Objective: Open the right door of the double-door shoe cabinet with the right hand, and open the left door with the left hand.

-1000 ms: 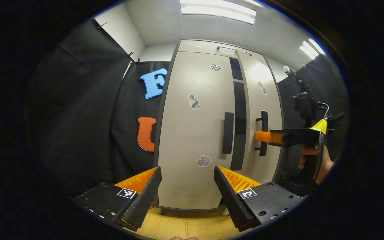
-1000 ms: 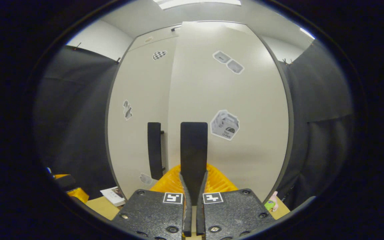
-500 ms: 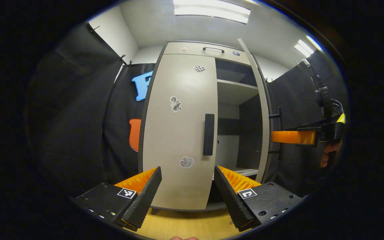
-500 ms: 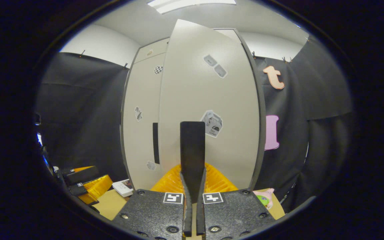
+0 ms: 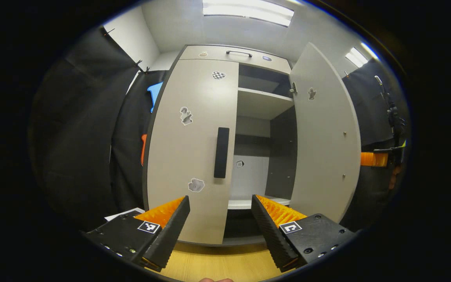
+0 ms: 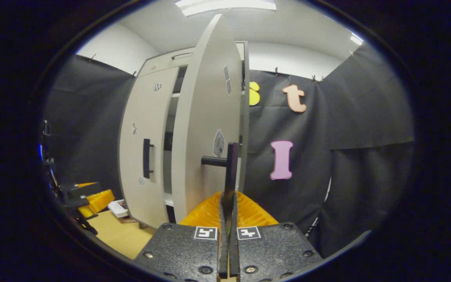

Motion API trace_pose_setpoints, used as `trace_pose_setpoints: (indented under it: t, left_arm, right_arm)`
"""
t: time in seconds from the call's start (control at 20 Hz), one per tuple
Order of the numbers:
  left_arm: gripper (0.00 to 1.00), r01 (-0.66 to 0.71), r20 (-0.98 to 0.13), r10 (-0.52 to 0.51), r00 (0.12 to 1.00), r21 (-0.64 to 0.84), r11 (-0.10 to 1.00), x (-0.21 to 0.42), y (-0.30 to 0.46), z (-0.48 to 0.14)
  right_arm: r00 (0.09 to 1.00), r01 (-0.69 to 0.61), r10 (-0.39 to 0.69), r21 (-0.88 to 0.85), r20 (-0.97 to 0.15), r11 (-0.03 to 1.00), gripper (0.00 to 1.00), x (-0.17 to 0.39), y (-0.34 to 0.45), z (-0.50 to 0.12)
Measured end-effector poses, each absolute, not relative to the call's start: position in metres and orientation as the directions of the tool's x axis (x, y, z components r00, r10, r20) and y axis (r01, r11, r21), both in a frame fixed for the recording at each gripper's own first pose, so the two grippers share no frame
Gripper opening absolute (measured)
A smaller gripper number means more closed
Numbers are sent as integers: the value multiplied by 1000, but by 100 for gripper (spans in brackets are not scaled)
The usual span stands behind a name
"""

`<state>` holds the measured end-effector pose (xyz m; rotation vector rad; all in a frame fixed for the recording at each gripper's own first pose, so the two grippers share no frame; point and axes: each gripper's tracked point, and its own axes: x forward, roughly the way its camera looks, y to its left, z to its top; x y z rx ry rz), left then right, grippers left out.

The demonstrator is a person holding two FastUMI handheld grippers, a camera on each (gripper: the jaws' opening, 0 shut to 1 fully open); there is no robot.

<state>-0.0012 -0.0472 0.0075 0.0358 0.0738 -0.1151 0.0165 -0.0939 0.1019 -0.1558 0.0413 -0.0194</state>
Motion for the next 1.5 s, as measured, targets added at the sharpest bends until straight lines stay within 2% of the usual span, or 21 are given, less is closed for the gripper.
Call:
trace_pose_setpoints:
  t: [0.15,0.35,0.5,0.6,0.65,0.7,0.75,0.85,1.0,1.05,1.1,1.2,1.3,1.4,1.5]
  left_arm:
    - [95,114,-74,-111,991,43,993,-1,-55,7]
    - [95,101,-55,-99,994,42,994,-5,-56,12]
    - [95,95,-42,-94,995,39,995,-6,-55,17]
    - [95,92,-33,-91,995,34,995,-5,-52,21]
    - [95,94,-32,-93,995,30,995,-5,-51,23]
    - [95,93,-27,-92,995,27,995,-6,-50,24]
    - [95,90,-22,-90,996,24,996,-6,-48,26]
    - [95,88,-11,-88,996,17,996,-6,-43,30]
    - [95,82,4,-82,997,0,997,-3,-33,33]
    - [94,89,18,-89,996,-19,996,-1,-32,35]
    - [95,111,41,-110,993,-44,993,3,-34,41]
    - [95,159,100,-150,984,-87,983,12,-39,56]
    - [95,162,147,-146,978,-103,981,28,-34,75]
    - [94,156,125,-145,981,-76,985,59,-32,86]
    - [94,165,50,-163,985,-44,985,94,-41,83]
  right_arm:
    - [998,-57,56,-39,-37,998,4,17,-86,101]
    - [1000,-12,10,-144,-18,990,2,19,-93,102]
    - [1000,16,-19,-150,-17,989,5,17,-95,101]
    - [998,51,-54,-128,-19,990,11,18,-104,102]
    - [997,68,-71,-113,-20,991,26,14,-108,102]
    - [996,82,-85,-107,-22,991,33,11,-112,102]
    - [995,92,-95,-112,-15,989,53,4,-113,103]
    - [992,127,-124,-165,25,978,58,-15,-111,111]
    - [989,142,-128,-201,78,969,61,-58,-91,123]
    - [993,104,-92,-194,71,976,56,-70,-74,121]
    - [996,72,-63,-181,55,981,60,-80,-57,116]
    - [1000,17,-12,-177,29,984,61,-93,-30,103]
    - [999,-12,20,-199,37,980,61,-95,-6,96]
    - [999,-38,42,-208,13,977,61,-83,11,80]
    - [997,-82,80,-175,-18,981,61,-71,30,66]
